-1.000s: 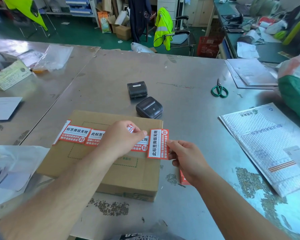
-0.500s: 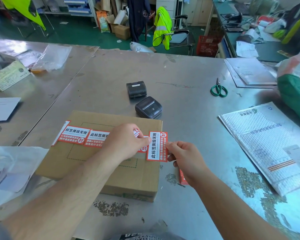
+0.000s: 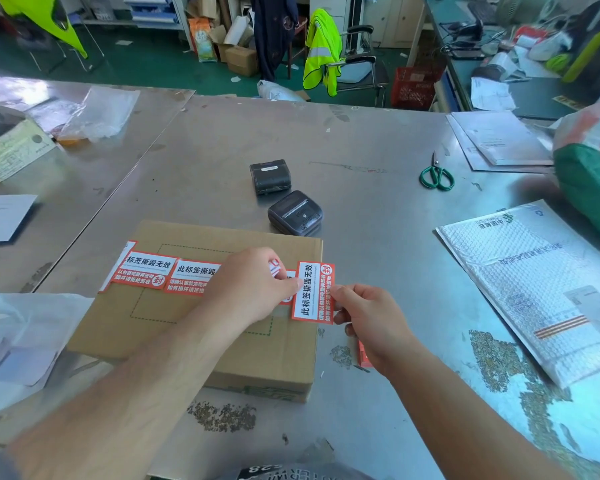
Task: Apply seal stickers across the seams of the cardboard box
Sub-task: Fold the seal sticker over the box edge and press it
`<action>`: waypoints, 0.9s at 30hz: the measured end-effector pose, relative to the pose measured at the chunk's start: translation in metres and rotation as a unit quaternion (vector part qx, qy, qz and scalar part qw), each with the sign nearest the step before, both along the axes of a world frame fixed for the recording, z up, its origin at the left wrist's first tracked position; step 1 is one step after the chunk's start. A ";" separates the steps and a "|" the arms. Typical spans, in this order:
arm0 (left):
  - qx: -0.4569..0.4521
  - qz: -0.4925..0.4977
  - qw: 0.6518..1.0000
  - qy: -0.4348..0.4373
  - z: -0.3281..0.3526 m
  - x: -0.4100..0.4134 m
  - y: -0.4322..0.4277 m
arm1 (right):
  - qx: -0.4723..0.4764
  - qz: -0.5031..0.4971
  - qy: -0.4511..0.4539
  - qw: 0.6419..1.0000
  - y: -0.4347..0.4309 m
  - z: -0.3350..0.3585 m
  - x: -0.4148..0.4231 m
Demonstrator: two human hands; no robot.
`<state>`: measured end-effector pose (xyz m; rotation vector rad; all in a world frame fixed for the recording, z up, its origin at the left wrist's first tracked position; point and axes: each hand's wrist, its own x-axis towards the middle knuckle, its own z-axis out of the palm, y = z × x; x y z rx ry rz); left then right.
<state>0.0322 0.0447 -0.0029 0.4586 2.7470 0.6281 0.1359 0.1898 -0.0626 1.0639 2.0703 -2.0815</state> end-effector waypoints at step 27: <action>0.003 -0.169 0.985 -0.012 -0.009 -0.006 -0.013 | -0.222 0.061 0.029 0.973 -0.010 -0.043 0.007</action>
